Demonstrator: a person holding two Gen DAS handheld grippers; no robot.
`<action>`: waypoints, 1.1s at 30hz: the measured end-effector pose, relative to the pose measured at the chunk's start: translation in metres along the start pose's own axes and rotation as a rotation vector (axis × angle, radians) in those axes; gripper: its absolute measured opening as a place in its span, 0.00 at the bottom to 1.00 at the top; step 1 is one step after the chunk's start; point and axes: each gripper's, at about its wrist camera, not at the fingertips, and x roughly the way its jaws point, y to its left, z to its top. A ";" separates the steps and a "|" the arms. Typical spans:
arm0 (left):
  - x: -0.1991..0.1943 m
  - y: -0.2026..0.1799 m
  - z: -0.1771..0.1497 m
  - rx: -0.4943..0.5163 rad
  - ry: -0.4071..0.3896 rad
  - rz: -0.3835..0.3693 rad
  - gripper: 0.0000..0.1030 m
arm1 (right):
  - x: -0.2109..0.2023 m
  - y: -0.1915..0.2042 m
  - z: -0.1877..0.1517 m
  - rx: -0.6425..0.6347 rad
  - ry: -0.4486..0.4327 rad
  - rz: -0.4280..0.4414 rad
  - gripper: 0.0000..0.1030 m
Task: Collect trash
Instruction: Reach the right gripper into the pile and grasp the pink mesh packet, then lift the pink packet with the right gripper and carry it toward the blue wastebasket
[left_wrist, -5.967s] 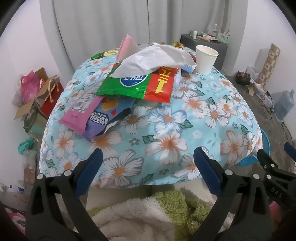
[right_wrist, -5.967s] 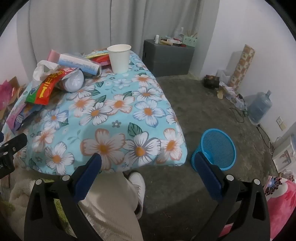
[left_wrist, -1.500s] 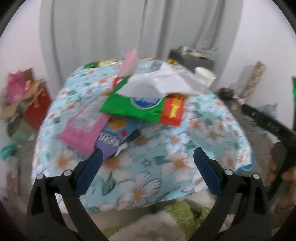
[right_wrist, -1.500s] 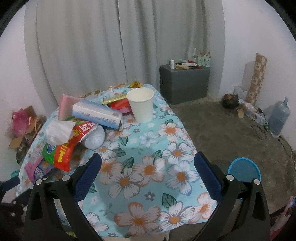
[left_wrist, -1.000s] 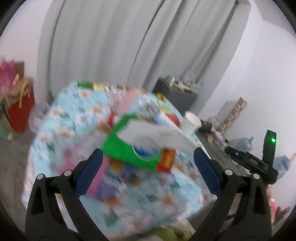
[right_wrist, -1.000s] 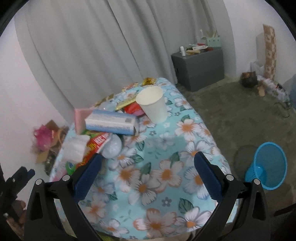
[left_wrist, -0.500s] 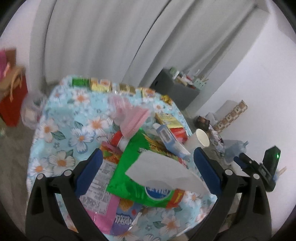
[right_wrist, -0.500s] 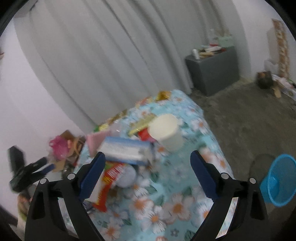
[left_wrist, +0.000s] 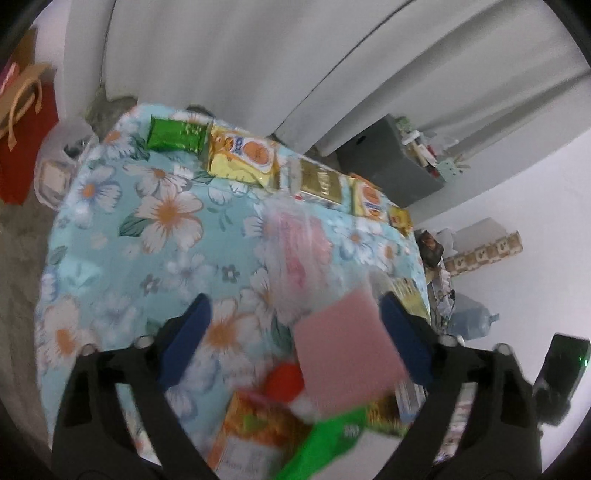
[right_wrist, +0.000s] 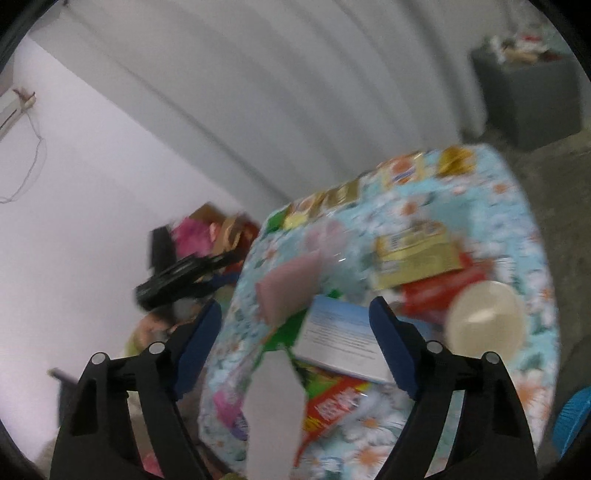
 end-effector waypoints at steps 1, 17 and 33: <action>0.013 0.004 0.008 -0.020 0.033 -0.013 0.76 | 0.012 0.002 0.006 0.006 0.036 0.020 0.77; 0.115 0.037 0.045 -0.185 0.184 -0.088 0.58 | 0.155 -0.002 0.046 0.194 0.421 0.010 0.77; 0.120 0.038 0.027 -0.220 0.227 -0.197 0.07 | 0.196 0.005 0.039 0.203 0.518 -0.057 0.43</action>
